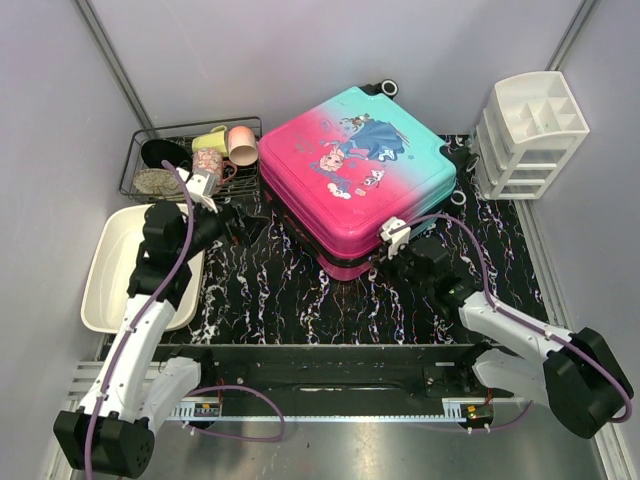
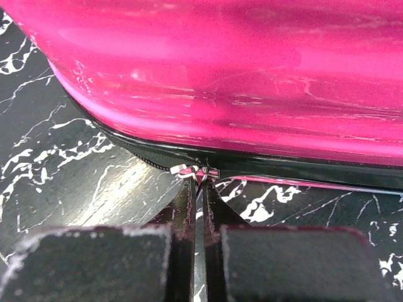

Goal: Open, take out, and arrange the luggage

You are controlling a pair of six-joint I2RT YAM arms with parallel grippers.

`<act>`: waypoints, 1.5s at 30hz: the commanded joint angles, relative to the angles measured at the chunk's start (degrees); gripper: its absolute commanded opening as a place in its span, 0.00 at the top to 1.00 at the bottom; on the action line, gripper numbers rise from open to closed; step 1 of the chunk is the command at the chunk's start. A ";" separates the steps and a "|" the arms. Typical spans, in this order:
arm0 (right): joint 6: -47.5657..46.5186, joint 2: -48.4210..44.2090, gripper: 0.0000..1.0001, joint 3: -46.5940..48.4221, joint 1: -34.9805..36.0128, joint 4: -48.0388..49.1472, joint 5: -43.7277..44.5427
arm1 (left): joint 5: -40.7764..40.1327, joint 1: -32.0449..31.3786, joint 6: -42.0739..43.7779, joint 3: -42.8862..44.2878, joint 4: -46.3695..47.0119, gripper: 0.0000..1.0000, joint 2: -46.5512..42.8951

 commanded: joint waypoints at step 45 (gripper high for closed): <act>2.13 -7.70 1.00 5.29 -0.05 -10.31 3.47 | -8.80 -51.30 94.36 4.92 -24.40 0.31 18.56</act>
